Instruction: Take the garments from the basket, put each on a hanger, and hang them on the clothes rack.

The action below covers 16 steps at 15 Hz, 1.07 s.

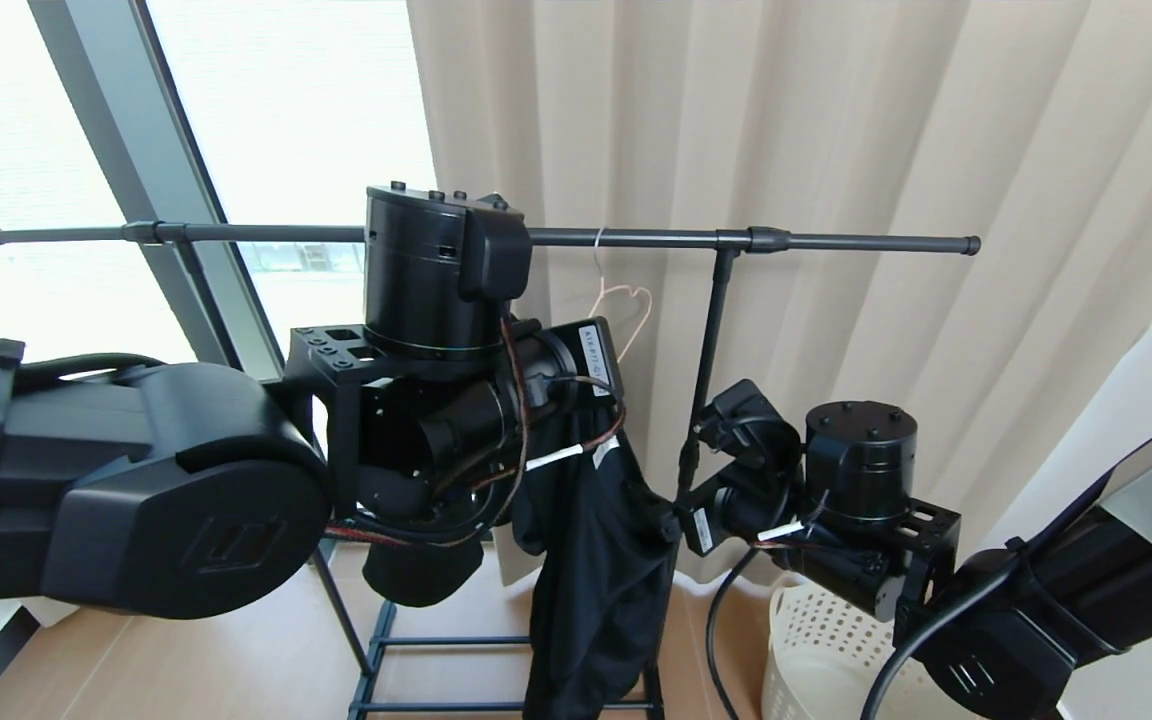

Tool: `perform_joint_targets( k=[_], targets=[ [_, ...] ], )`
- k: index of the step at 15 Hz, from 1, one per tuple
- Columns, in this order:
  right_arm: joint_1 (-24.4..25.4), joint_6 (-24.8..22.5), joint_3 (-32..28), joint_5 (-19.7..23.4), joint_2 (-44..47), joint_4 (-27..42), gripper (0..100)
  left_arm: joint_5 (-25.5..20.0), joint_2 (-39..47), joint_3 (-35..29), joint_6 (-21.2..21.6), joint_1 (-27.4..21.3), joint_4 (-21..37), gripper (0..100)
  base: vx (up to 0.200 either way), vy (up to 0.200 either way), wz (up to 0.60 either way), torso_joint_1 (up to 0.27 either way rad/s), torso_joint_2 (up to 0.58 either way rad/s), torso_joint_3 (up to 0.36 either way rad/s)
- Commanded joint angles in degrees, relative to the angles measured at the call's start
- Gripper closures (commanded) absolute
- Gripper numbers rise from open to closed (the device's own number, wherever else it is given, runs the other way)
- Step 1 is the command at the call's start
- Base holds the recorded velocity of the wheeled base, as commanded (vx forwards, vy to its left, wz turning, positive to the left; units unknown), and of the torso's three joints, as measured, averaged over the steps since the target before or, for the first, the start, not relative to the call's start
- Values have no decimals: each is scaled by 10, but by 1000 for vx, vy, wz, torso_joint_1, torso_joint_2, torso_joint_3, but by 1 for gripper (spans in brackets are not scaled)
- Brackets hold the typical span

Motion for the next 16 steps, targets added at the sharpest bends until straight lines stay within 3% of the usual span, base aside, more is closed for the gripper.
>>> perform_joint_targets(
  k=[1,6,7,13,16],
  targets=[
    [0,0,-5,0,10,1,0,-1,-12,1,-1,-4,0,100,0,0,0,0,0,0],
    [-15,0,-16,0,25,-2,0,-1,-17,11,5,-5,-1,100,0,0,0,0,0,0],
    [-16,0,-18,0,25,-2,100,-1,-19,11,5,-5,-1,100,0,0,0,0,0,0],
    [-59,0,-33,0,14,-1,100,-5,-17,17,12,2,0,100,0,0,0,0,0,0],
    [-96,0,-41,0,-28,3,100,-37,4,46,72,26,0,100,0,0,0,0,0,0]
  ],
)
